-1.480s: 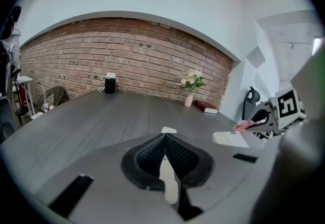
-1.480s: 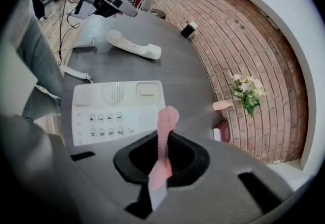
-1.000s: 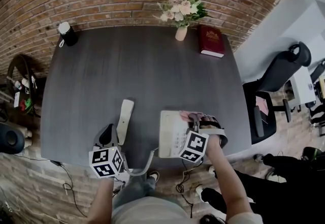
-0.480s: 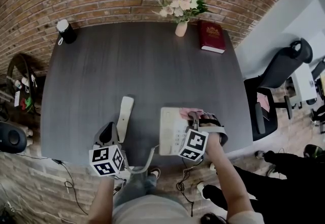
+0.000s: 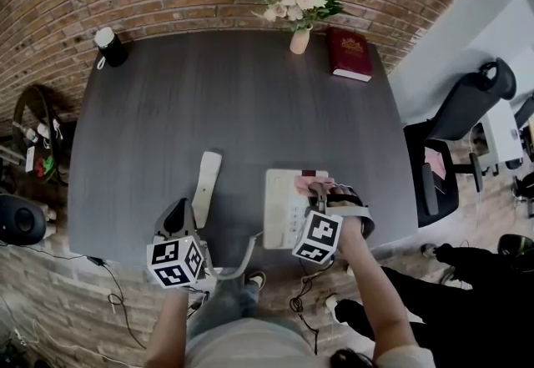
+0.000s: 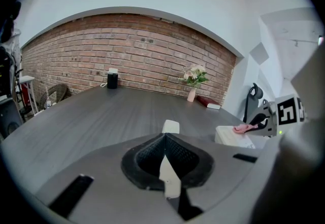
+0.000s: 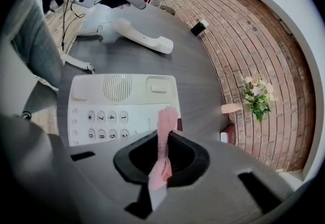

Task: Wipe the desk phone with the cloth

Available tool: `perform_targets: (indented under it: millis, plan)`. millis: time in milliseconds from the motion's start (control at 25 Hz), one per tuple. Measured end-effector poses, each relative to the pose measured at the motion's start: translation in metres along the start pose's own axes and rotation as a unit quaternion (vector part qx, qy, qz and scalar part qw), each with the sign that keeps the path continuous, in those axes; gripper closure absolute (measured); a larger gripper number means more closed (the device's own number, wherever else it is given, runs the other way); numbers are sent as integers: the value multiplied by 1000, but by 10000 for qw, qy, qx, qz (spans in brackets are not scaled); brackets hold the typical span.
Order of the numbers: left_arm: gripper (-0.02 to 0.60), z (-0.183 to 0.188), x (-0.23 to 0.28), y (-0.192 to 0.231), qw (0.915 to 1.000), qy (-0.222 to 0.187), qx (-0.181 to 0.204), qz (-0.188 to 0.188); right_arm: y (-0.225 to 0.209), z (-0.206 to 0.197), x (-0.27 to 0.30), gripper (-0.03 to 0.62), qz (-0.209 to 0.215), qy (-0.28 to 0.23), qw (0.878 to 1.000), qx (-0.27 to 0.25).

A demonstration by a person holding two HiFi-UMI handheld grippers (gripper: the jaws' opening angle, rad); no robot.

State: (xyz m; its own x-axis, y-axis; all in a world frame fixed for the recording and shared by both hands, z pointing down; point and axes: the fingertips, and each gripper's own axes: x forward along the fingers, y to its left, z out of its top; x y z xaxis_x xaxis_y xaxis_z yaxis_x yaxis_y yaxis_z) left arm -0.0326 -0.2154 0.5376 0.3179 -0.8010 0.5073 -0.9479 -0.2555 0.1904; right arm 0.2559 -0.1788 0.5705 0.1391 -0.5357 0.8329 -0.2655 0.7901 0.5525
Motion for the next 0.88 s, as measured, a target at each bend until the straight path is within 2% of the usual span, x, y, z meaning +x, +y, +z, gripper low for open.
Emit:
perform_targets:
  millis: [880]
  plan:
    - [578,-16,-24,-12,10000,-17,5,-18,43,-2,-19,569,234,-49,9997,-48]
